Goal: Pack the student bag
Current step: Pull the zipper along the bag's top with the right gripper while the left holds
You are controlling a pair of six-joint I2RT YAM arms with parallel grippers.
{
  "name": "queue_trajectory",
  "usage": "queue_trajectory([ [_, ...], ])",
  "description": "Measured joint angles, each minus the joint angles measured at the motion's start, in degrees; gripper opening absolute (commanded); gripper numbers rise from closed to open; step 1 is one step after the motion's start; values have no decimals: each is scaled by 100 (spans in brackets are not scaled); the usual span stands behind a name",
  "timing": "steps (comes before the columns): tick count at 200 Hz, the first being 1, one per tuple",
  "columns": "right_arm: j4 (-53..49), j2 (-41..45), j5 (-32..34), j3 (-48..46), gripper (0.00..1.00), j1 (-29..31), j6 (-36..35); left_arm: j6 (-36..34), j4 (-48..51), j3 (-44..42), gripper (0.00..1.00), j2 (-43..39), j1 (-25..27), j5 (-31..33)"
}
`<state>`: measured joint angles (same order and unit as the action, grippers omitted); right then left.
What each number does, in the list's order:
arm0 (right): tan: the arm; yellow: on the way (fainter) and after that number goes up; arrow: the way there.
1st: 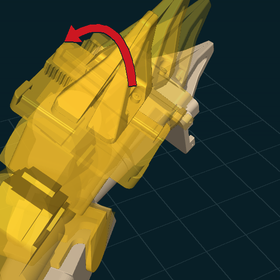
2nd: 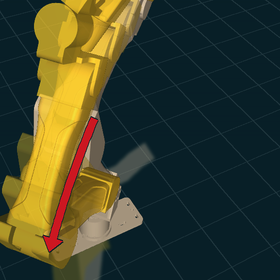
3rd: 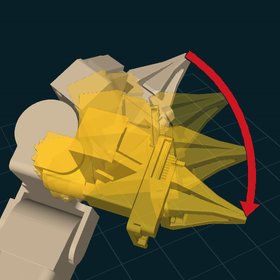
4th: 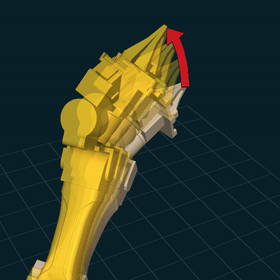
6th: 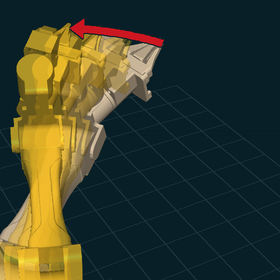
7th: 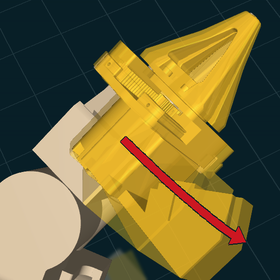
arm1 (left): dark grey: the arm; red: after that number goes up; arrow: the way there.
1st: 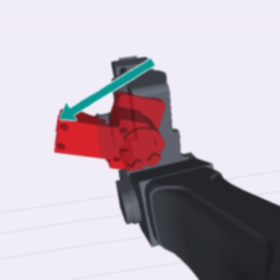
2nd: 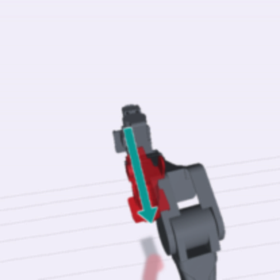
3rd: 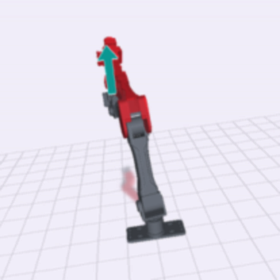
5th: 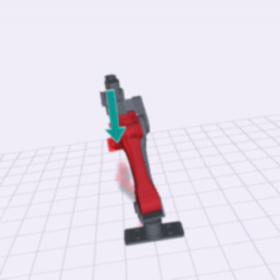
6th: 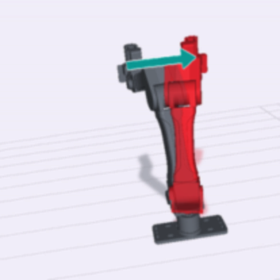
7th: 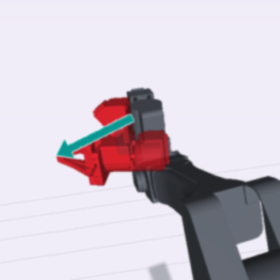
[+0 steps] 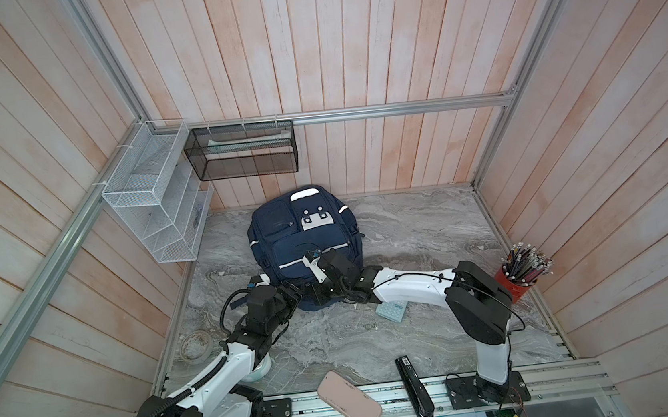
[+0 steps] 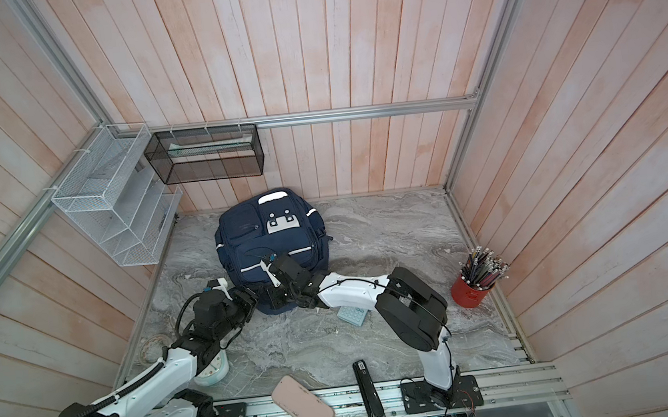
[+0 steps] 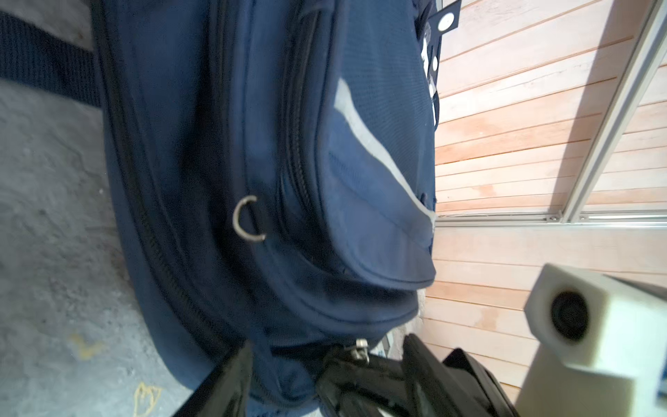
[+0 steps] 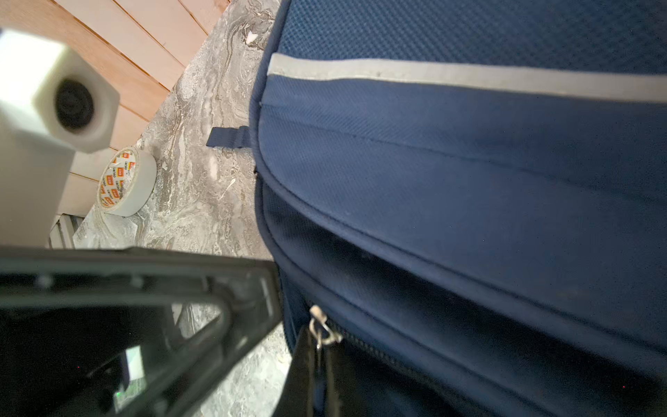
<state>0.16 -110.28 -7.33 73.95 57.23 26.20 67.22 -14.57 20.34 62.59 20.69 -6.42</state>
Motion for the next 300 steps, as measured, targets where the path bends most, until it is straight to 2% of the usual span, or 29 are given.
queue_trajectory([
  [17,76,92,31,-199,0,0,-7,-66,-146,160,0,439,-61,-26],
  [35,72,223,39,-389,0,-44,-4,-162,-264,184,0,710,-116,-234],
  [62,125,636,-74,-881,0,-363,-7,-367,-96,238,0,560,-142,-341],
  [105,109,1255,-55,-1606,0,-1480,-385,-520,372,236,0,-173,-243,-498],
  [134,-7,1220,-173,-1574,0,-2269,-809,-575,675,236,0,-354,-157,-682],
  [148,-81,1156,-306,-1427,0,-2465,-1008,-573,656,225,0,-328,-92,-798],
  [183,-188,1176,-293,-1419,0,-2422,-1274,-667,658,223,0,-146,-214,-898],
  [217,-328,1742,175,-1788,0,-1746,-1191,-1025,1047,623,0,376,-1064,-1263],
  [223,-402,1829,273,-1790,0,-1556,-1115,-1095,1117,774,6,501,-1196,-1266],
  [234,-439,1912,378,-1779,0,-1202,-977,-1250,1198,1073,24,732,-1364,-1266],
  [244,-448,1915,435,-1742,0,-925,-855,-1292,1224,1362,33,933,-1467,-1279],
  [271,-483,1386,376,-1196,0,-483,-684,-1486,1263,1899,50,1244,-1580,-1274],
  [300,-474,501,127,-350,0,-433,-651,-1534,1440,1731,61,625,-1572,-1191],
])
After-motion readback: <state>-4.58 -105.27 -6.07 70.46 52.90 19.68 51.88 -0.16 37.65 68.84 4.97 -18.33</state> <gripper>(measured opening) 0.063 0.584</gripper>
